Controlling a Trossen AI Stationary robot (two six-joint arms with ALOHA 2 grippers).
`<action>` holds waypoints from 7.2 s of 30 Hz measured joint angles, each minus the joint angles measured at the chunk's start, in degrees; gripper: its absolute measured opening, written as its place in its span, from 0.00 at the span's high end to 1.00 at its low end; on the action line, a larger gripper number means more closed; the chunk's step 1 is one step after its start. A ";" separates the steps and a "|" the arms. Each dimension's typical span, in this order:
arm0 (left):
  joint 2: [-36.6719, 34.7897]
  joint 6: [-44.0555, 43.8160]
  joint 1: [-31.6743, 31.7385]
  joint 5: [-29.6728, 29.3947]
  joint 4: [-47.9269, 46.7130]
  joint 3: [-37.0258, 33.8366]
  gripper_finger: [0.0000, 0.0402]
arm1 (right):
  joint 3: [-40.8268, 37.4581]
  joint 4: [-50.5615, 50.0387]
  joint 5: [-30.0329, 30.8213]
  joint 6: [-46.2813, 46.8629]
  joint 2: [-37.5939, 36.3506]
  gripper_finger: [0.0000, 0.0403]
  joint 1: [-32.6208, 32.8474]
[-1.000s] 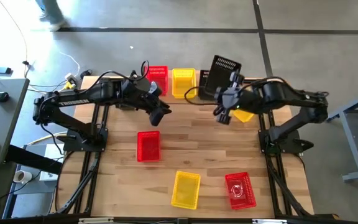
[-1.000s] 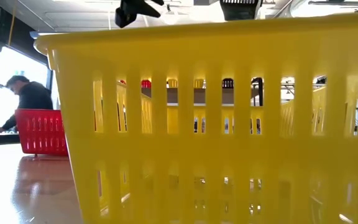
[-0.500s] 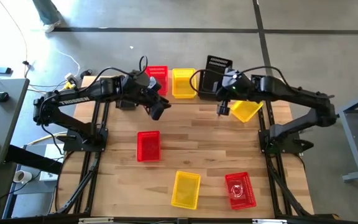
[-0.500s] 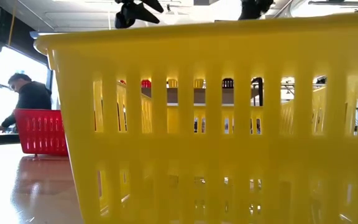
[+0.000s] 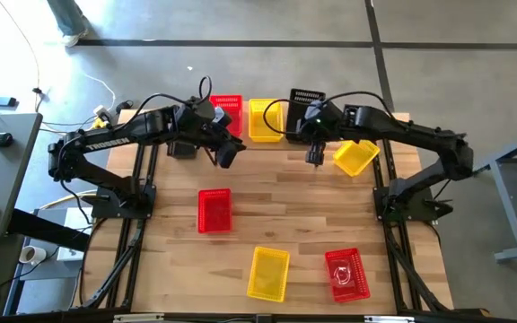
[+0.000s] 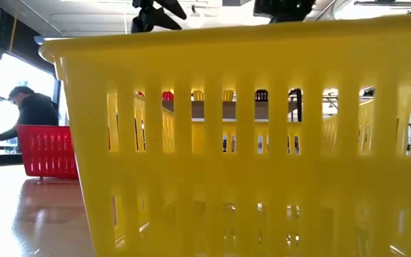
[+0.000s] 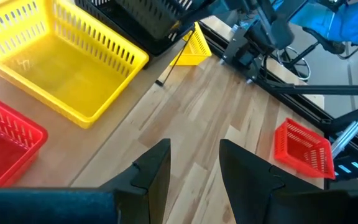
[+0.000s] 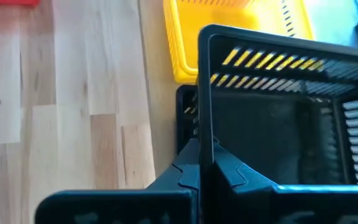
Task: Stack baskets on shelf by color
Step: Stack the bottom black bin on top of the other black bin on the shelf, then stack the top red bin on top of the other red bin on the shelf
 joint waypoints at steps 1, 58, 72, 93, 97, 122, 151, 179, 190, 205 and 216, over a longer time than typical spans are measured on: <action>0.00 0.01 0.00 -0.20 -0.01 0.00 0.68 | 0.00 0.02 -0.18 -0.20 0.25 1.00 -0.23; 0.02 -0.20 -0.02 -0.82 0.02 0.00 0.68 | 0.04 -1.15 -6.76 1.19 1.13 0.72 -7.50; 0.02 -0.12 -0.05 -0.82 -4.27 0.00 0.68 | 0.09 2.02 -7.35 3.30 -1.82 0.72 -7.83; 0.02 -0.03 -0.29 0.41 -9.57 0.02 0.68 | 1.89 -1.83 -3.45 7.05 0.63 0.72 -7.72; 0.02 -0.04 -2.04 0.52 -15.70 0.02 0.68 | 5.06 -1.94 -3.70 7.89 0.56 0.72 -7.07; 0.02 -3.38 -32.07 -1.07 -14.43 -13.98 0.68 | 11.15 -4.11 -3.81 30.81 0.52 0.72 4.87; 11.10 -7.60 -39.56 -9.03 -0.60 -25.22 0.68 | 11.08 -6.30 -0.32 40.40 0.58 0.72 21.05; 10.83 -5.82 -39.95 -8.92 -2.62 -20.51 1.00 | 11.08 -11.38 3.68 44.74 0.56 0.72 23.17; 4.77 2.33 -37.93 -16.08 -11.78 -10.05 1.00 | 11.08 -15.53 7.87 46.24 0.56 0.72 23.01; 2.29 22.01 -25.10 -28.05 -21.28 6.96 1.00 | 11.08 -20.15 23.96 45.57 0.56 0.72 20.14; 2.32 38.41 -7.58 -28.97 -22.78 8.70 1.00 | 11.08 -20.12 24.57 39.77 0.54 0.72 12.41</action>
